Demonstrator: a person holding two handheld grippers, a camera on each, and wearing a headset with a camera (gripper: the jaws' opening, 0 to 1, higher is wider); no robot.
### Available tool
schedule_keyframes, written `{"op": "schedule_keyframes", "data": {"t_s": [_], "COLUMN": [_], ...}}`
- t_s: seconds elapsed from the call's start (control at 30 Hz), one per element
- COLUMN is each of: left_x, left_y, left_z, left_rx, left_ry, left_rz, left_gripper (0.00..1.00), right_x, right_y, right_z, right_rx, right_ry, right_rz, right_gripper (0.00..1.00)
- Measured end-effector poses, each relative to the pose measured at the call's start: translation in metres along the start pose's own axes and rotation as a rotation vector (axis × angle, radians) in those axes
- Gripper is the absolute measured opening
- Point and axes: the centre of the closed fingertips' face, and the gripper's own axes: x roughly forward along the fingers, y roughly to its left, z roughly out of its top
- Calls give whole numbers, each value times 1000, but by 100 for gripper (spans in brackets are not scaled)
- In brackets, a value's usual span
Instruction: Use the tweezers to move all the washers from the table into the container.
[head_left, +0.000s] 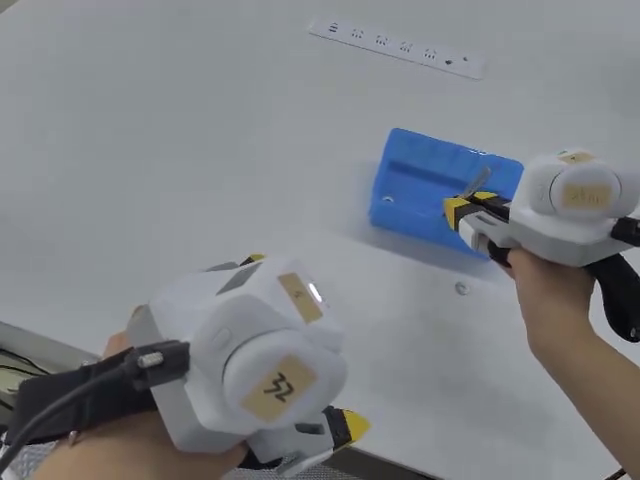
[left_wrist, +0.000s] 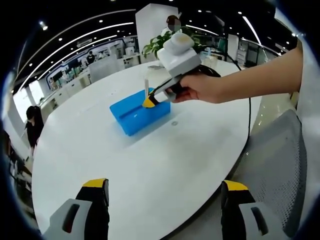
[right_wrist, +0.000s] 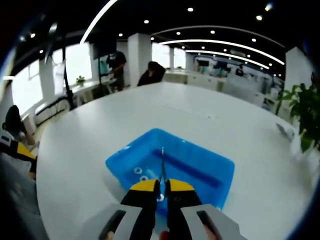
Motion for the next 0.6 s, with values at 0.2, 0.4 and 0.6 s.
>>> {"op": "schedule_keyframes", "data": {"t_s": [0.2, 0.4, 0.6], "left_x": [-2, -4, -4], "left_y": [0, 0, 1], "left_z": [4, 5, 6], "left_rx": [10, 12, 18], "left_ry": [-8, -14, -14], "left_rz": [6, 11, 14], "left_gripper": [95, 95, 95], "right_x": [-4, -25, -46], "right_y": [0, 0, 1], "right_z": [2, 19, 24], "right_rx": [35, 52, 32], "right_ry": [-16, -79, -107], "right_rz": [-1, -10, -14], "right_gripper": [4, 4, 4]}}
